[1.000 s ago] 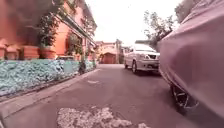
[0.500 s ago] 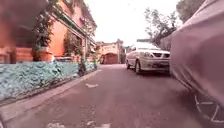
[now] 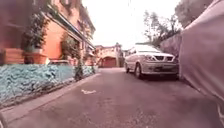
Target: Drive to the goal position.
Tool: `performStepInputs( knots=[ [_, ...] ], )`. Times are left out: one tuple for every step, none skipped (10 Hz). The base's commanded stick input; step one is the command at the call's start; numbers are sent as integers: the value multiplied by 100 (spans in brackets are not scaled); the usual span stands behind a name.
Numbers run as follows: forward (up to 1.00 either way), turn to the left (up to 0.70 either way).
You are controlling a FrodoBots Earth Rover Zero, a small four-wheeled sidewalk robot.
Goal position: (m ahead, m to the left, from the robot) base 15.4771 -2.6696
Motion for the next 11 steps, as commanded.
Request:
performStepInputs(
  knots=[
    [70, 0],
    [70, 0],
    [70, 0],
    [70, 0],
    [70, 0],
    [70, 0],
    [70, 0],
    [70, 0],
    [70, 0],
    [70, 0],
    [70, 0]
  ],
)
